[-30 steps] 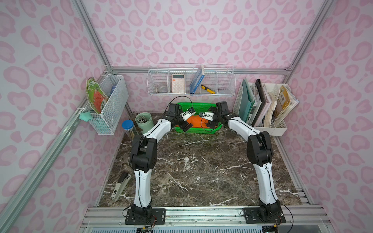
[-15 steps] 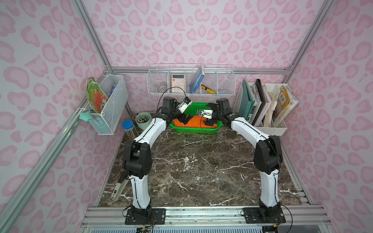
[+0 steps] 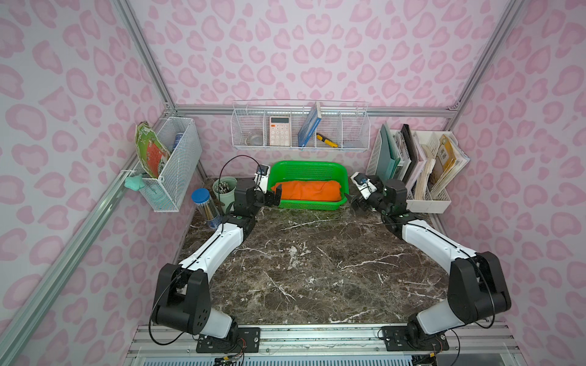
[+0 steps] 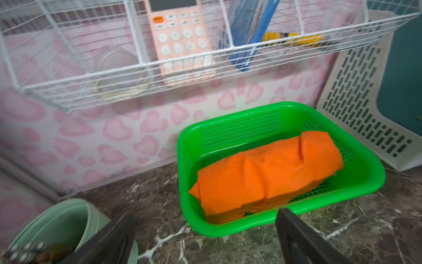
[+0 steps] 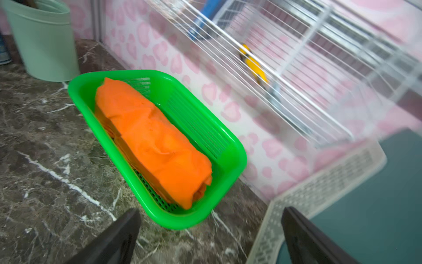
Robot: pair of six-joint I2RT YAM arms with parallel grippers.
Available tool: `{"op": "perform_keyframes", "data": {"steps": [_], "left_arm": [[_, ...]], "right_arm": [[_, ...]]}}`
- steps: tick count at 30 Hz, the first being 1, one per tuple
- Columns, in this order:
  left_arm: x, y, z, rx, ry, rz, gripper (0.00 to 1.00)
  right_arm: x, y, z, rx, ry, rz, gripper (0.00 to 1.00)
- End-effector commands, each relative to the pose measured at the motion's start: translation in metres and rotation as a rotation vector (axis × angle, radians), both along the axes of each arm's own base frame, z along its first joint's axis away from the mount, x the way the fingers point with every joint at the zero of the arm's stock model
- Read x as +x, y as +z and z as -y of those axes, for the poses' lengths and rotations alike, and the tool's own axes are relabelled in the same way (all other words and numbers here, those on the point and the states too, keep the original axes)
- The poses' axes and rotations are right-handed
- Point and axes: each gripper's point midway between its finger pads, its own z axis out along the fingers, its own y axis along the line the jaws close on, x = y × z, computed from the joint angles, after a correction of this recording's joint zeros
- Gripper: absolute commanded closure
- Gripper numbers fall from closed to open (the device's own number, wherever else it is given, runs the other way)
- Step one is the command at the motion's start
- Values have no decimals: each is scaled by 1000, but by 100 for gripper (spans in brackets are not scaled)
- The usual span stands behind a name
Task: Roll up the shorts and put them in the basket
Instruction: Place the shorts in the bin, then reset both arms
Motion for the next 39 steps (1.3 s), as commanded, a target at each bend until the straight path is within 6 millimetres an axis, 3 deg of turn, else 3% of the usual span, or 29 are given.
{"op": "perform_keyframes", "data": {"steps": [1, 3, 7, 15, 26, 29, 37, 39], "left_arm": [[-8, -4, -39, -38, 214, 39, 1], [-15, -18, -52, -13, 276, 23, 1], [-31, -48, -77, -9, 391, -2, 1], [-38, -111, -112, 16, 529, -82, 1], [-3, -118, -107, 72, 447, -85, 1], [-9, -140, -117, -40, 481, -134, 1], [-21, -112, -115, -47, 470, -119, 1], [-25, -116, -114, -15, 455, -167, 1]], "right_arm": [[-9, 17, 35, 214, -90, 48, 0], [-13, 6, 61, 242, -166, 36, 1], [-20, -36, 102, 254, -324, -20, 0], [-31, -88, 129, 255, -444, -52, 0], [-16, -93, 140, 219, -500, -72, 0], [-15, -98, 138, 215, -491, -106, 0], [-20, -115, 137, 208, -492, -150, 0], [-22, -125, 136, 202, -491, -174, 0]]}}
